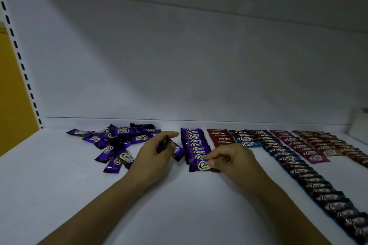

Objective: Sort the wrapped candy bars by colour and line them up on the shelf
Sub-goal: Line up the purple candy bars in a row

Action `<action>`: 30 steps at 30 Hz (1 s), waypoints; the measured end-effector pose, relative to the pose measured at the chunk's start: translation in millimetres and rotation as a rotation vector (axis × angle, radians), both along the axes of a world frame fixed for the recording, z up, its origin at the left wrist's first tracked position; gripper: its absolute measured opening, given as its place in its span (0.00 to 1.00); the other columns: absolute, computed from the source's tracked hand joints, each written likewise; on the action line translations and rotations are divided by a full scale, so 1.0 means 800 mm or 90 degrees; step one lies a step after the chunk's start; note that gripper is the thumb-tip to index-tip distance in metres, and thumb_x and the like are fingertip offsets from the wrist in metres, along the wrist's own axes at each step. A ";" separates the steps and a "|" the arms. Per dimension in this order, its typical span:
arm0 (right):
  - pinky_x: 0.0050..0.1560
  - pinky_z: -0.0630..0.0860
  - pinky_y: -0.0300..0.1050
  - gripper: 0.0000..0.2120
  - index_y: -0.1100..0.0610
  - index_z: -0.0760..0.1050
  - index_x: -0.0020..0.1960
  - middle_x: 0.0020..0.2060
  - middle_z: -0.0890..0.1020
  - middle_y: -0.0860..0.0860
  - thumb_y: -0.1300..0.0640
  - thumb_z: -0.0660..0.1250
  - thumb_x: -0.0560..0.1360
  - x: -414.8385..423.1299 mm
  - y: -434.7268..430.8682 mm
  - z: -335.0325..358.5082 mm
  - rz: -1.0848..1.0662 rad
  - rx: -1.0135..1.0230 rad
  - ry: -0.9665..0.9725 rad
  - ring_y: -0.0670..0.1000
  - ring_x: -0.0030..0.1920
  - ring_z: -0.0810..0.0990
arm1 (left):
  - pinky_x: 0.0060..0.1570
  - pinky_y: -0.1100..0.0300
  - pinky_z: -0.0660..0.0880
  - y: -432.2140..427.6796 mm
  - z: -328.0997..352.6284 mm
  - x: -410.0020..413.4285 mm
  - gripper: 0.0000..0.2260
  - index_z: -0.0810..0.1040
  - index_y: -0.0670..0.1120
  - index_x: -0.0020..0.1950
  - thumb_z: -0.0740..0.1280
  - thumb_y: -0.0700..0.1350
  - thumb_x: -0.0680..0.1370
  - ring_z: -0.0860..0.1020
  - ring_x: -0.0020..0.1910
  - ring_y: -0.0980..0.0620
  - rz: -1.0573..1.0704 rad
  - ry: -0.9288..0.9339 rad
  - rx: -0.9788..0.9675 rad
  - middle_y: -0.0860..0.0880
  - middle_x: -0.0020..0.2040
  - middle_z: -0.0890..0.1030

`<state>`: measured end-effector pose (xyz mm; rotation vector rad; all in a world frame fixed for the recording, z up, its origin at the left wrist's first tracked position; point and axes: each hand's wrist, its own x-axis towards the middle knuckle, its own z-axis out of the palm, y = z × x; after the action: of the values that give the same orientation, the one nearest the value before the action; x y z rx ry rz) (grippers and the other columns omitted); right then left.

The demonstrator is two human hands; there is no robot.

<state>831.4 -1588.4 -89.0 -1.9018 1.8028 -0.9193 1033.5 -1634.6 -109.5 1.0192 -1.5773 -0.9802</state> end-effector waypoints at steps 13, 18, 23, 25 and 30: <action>0.60 0.65 0.45 0.10 0.44 0.81 0.54 0.50 0.78 0.44 0.46 0.69 0.73 0.002 -0.008 -0.012 -0.037 -0.127 0.184 0.46 0.56 0.71 | 0.30 0.72 0.68 -0.001 0.001 -0.002 0.10 0.78 0.51 0.52 0.71 0.39 0.74 0.71 0.27 0.64 0.061 0.064 -0.014 0.53 0.37 0.76; 0.61 0.64 0.44 0.13 0.44 0.80 0.56 0.55 0.77 0.44 0.44 0.69 0.73 0.003 -0.008 -0.015 -0.027 -0.114 0.221 0.45 0.58 0.69 | 0.26 0.72 0.66 0.001 0.006 0.000 0.06 0.77 0.44 0.44 0.73 0.41 0.73 0.69 0.24 0.62 0.092 0.117 0.030 0.55 0.29 0.75; 0.62 0.65 0.45 0.13 0.45 0.79 0.57 0.55 0.77 0.45 0.45 0.69 0.73 0.005 -0.008 -0.015 -0.020 -0.118 0.242 0.45 0.58 0.69 | 0.25 0.71 0.65 0.005 0.010 0.001 0.08 0.75 0.42 0.43 0.73 0.42 0.73 0.68 0.23 0.59 0.081 0.137 0.054 0.53 0.27 0.73; 0.61 0.69 0.48 0.13 0.47 0.79 0.57 0.52 0.78 0.45 0.47 0.69 0.74 0.005 -0.008 -0.015 -0.026 -0.147 0.211 0.45 0.55 0.72 | 0.26 0.70 0.66 0.008 0.011 0.000 0.08 0.75 0.42 0.42 0.73 0.43 0.73 0.69 0.24 0.59 0.050 0.133 0.059 0.54 0.26 0.73; 0.46 0.78 0.40 0.11 0.42 0.77 0.51 0.40 0.82 0.47 0.44 0.67 0.70 0.022 0.001 0.003 0.082 -0.103 -0.219 0.43 0.43 0.81 | 0.28 0.70 0.68 0.019 0.018 -0.005 0.16 0.76 0.41 0.42 0.73 0.51 0.64 0.70 0.27 0.59 -0.055 0.122 0.052 0.53 0.28 0.74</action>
<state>849.3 -1587.6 -86.7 -1.7923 1.4280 -1.2882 1029.6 -1619.1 -95.0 0.8905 -1.4418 -1.1744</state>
